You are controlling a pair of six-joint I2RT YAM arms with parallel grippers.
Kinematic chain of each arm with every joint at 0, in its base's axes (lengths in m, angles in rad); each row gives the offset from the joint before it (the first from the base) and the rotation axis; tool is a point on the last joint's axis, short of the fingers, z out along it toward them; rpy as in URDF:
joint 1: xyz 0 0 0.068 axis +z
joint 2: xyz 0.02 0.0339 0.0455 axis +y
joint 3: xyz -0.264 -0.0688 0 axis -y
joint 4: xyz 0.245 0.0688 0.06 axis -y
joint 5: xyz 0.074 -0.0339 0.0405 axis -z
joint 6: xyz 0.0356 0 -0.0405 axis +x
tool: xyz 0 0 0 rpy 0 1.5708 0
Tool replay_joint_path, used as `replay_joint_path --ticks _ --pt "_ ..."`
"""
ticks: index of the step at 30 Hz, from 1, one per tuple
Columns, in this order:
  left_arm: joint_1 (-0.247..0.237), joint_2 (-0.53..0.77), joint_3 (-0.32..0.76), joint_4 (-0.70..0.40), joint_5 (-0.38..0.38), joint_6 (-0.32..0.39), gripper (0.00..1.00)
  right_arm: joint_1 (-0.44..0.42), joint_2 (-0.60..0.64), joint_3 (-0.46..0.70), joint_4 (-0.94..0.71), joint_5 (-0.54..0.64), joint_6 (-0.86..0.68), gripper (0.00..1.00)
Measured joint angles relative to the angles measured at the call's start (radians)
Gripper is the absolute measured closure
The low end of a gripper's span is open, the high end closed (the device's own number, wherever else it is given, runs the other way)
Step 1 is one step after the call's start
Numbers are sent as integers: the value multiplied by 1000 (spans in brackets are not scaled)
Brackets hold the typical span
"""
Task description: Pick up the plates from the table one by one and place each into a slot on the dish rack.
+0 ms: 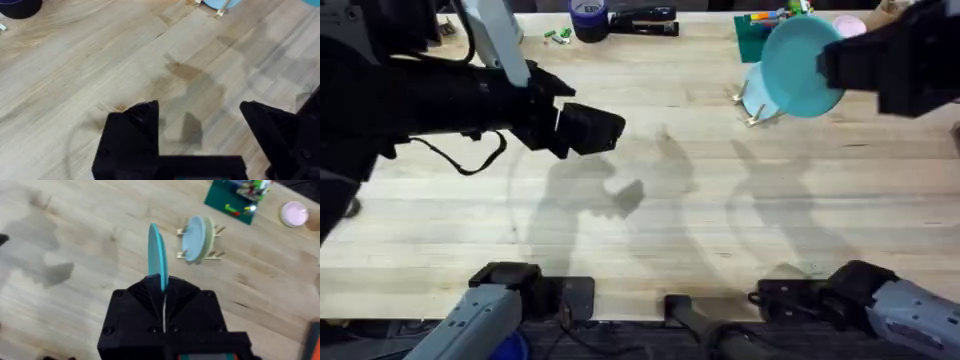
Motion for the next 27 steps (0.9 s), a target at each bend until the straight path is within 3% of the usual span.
replay_joint_path --ticks 13,27 --pt "0 0 0 26 0 1 6 -165 57 131 -80 -4 -176 972" --pt "0 0 0 26 0 1 6 -469 268 343 -146 -246 -354 973"
